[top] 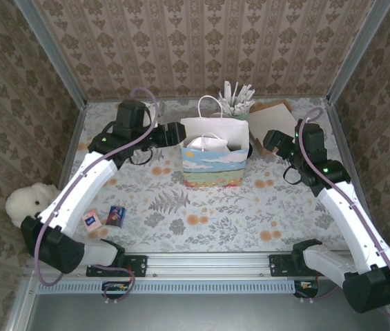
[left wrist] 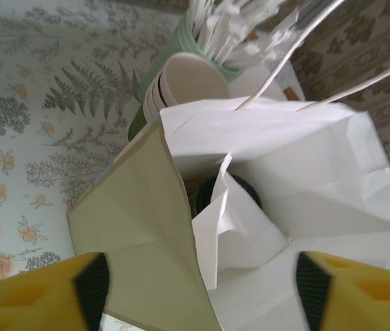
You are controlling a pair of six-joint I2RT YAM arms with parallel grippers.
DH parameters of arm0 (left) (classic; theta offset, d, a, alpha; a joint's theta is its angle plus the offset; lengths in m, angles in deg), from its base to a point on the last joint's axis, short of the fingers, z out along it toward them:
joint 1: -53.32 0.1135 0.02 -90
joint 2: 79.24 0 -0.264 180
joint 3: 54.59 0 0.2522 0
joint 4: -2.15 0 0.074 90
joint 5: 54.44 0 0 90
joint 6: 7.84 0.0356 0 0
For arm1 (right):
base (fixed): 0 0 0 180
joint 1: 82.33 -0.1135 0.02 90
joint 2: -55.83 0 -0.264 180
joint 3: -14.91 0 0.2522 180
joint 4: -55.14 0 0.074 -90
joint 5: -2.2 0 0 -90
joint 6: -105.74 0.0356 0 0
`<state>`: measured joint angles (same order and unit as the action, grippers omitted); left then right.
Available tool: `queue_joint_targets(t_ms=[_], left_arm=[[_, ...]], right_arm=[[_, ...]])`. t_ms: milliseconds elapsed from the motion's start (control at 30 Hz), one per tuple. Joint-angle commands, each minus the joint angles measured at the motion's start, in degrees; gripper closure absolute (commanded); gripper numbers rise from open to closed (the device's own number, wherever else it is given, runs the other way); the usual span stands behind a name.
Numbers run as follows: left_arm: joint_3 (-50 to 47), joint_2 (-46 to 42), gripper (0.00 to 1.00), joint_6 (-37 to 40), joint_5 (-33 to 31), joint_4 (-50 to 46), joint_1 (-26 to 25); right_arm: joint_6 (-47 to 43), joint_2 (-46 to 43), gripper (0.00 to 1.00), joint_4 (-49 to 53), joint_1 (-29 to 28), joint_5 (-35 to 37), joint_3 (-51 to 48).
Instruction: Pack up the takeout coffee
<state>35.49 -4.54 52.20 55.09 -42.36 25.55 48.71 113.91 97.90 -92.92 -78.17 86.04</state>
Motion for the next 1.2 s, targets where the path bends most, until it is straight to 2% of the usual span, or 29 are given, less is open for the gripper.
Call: queue_joint_targets(t_ms=[0, 33, 267, 333, 433, 500, 633, 733, 900, 1033, 1167], left_arm=[[-2.43, -6.56, 0.04, 3.59, -4.64, -0.76, 2.50], [-3.23, -8.62, 0.00, 4.55, -7.26, -0.99, 3.78], [-14.93, -21.74, 0.00, 12.93, -31.42, 4.29, 10.16], [-19.45, -23.25, 0.00, 14.69, -37.52, 6.69, 11.79], [-25.71, -23.29, 0.00, 14.34, -45.65, 9.77, 14.00], [-28.87, -22.63, 0.00, 13.68, -48.97, 11.21, 15.81], [-33.13, -19.67, 0.00, 14.63, -51.31, 14.39, 20.21], [-38.29, -17.45, 0.00, 15.11, -51.07, 22.38, 23.15], [-45.85, -11.41, 0.00, 13.52, -46.93, 36.52, 24.75], [-47.07, -6.82, 0.00, 19.04, -44.70, 45.20, 23.56], [-51.07, -0.87, 0.00, 24.83, -35.85, 60.50, 24.10]], right_arm=[[-0.89, -2.79, 0.00, -3.44, 0.86, 11.60, -4.44], [-0.89, -3.44, 0.00, -4.36, 1.16, 14.02, -6.16], [-5.11, -4.60, 0.00, -12.40, 4.74, 23.04, -17.53], [-8.15, -3.66, 0.00, -18.23, 6.34, 22.18, -21.48], [-16.81, -0.78, 0.00, -28.41, 8.64, 13.06, -26.39], [-20.30, 1.77, 0.00, -30.57, 9.25, 10.25, -27.04], [-21.24, 7.14, 0.00, -34.96, 10.22, 8.75, -27.25], [-21.71, 11.32, 0.00, -38.89, 10.31, 7.68, -27.15], [-23.56, 17.85, 0.00, -45.16, 10.41, 6.63, -26.09], [-23.26, 21.09, 0.00, -50.72, 10.39, 4.36, -26.13], [-24.37, 23.07, 0.00, -54.62, 10.41, 1.06, -26.24]])
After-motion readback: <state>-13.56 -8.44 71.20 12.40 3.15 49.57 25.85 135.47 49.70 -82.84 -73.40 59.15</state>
